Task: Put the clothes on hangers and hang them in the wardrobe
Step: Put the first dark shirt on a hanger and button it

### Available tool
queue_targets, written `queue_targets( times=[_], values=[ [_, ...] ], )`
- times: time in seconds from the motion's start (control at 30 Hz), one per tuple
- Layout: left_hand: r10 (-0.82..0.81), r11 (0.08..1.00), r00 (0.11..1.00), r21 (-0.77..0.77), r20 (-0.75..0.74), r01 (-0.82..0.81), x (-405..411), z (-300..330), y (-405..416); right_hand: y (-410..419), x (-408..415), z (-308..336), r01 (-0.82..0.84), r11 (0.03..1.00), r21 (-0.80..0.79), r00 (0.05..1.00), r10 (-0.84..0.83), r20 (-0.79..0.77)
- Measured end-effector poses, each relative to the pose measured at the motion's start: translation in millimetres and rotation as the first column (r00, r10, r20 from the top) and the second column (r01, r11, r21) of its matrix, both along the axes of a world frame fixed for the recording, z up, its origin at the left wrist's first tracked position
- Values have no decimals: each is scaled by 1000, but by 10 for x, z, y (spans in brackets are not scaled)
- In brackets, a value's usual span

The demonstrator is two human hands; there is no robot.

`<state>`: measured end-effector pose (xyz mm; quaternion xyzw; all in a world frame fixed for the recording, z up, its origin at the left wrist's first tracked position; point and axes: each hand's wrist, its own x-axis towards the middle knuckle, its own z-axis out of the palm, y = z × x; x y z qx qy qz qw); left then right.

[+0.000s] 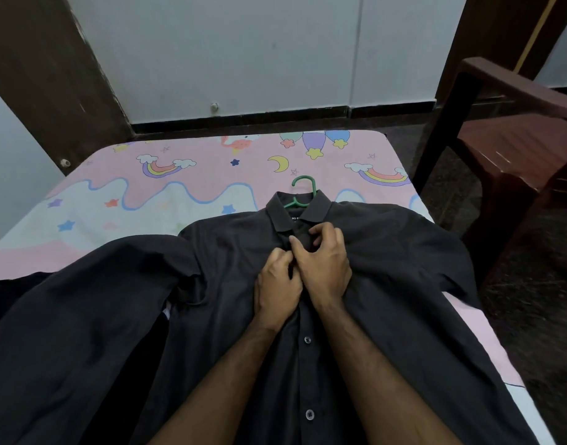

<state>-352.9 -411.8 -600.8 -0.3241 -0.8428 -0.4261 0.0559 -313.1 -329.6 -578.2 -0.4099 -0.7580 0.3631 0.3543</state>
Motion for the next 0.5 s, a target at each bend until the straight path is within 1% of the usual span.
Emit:
queue_targets(
  times=[0.07,0.17,0.23,0.3,0.37,0.5],
  values=[
    [0,999,1000,52,-29,1,-7,-7,-20,-12,-5,-27,12,1000,23,1000,-12,-4],
    [-2,978,1000,210,-28,8,8,41,-44,-19,2,-59,32,998,58,999,-30,-26],
    [3,963,998,270,-60,14,-18,128,-28,-24,18,-81,14,997,76,1000,-12,-26],
    [-2,961,996,275,-88,26,-120,214,29,-31,42,-98,-21,994,106,999,24,-24],
    [-14,973,994,228,-105,38,-268,233,103,-30,56,-108,-48,991,124,999,50,-15],
    [3,991,990,129,-143,16,-400,70,154,-34,1,-111,-36,988,147,995,22,96]
  ],
)
